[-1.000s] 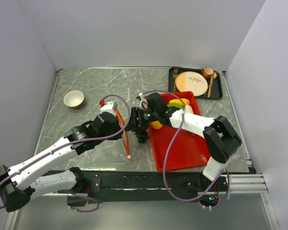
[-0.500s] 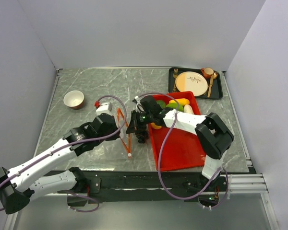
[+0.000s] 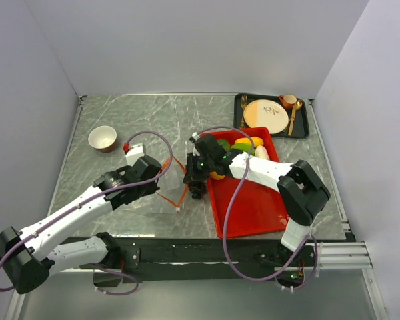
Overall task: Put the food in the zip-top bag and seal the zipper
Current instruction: Pick up the fake fruit from the center of the board.
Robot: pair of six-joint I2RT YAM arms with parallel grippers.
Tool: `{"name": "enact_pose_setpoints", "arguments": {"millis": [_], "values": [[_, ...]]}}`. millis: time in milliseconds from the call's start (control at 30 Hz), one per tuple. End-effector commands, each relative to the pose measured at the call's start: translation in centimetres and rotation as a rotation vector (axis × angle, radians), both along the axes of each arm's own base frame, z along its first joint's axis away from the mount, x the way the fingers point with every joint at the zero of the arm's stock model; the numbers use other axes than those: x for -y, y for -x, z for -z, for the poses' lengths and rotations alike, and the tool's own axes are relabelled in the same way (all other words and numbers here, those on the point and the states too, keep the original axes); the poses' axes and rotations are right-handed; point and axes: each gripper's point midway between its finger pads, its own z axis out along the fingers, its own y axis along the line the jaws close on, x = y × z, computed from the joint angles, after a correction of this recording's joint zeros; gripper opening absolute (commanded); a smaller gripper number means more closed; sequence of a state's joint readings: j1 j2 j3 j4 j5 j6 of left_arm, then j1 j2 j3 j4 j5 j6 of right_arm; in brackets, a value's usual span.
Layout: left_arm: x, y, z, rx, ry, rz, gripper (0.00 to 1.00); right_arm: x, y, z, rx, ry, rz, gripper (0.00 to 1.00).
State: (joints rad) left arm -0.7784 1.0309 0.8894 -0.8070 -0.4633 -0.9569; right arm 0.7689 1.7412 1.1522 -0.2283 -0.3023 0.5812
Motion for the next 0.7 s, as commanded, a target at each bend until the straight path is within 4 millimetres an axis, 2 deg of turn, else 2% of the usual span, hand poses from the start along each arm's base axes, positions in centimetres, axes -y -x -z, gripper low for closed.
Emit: {"name": "enact_pose_setpoints", "arguments": {"millis": [0, 33, 67, 100, 133, 300, 367, 433, 533, 667], "values": [[-0.8, -1.2, -3.2, 0.082, 0.007, -0.059, 0.01, -0.7, -1.1, -3.5, 0.106, -0.019, -0.032, 0.44], [-1.1, -1.4, -3.1, 0.074, -0.009, -0.072, 0.01, -0.2, -1.5, -4.1, 0.136, -0.009, -0.012, 0.50], [-1.1, -1.5, -3.2, 0.073, -0.012, -0.077, 0.01, 0.3, -1.6, -4.2, 0.147, 0.012, 0.001, 0.59], [-1.3, -1.3, -2.8, 0.052, -0.035, -0.077, 0.01, 0.6, -1.7, -4.4, 0.161, 0.024, 0.000, 0.60], [-1.4, -1.3, -2.7, 0.047, -0.043, -0.081, 0.01, 0.9, -1.7, -4.9, 0.175, 0.029, 0.007, 0.67], [-1.4, -1.2, -2.4, 0.042, -0.034, -0.084, 0.01, 2.8, -2.4, -4.2, 0.198, 0.139, 0.047, 0.68], [-1.4, -1.0, -2.4, 0.042, -0.031, -0.080, 0.01, 3.5, -2.3, -3.0, 0.175, 0.208, 0.049, 0.69], [-1.4, -0.8, -2.4, 0.042, -0.030, -0.068, 0.01, 3.8, -3.2, -2.4, 0.186, 0.274, 0.057, 0.69], [-1.5, -0.8, -2.3, 0.045, -0.027, -0.058, 0.01, 4.0, -3.8, -1.6, 0.188, 0.349, 0.040, 0.69], [-1.5, -0.6, -2.1, 0.047, -0.027, -0.046, 0.01, 3.3, -4.1, -0.9, 0.191, 0.396, -0.002, 0.69]]}}
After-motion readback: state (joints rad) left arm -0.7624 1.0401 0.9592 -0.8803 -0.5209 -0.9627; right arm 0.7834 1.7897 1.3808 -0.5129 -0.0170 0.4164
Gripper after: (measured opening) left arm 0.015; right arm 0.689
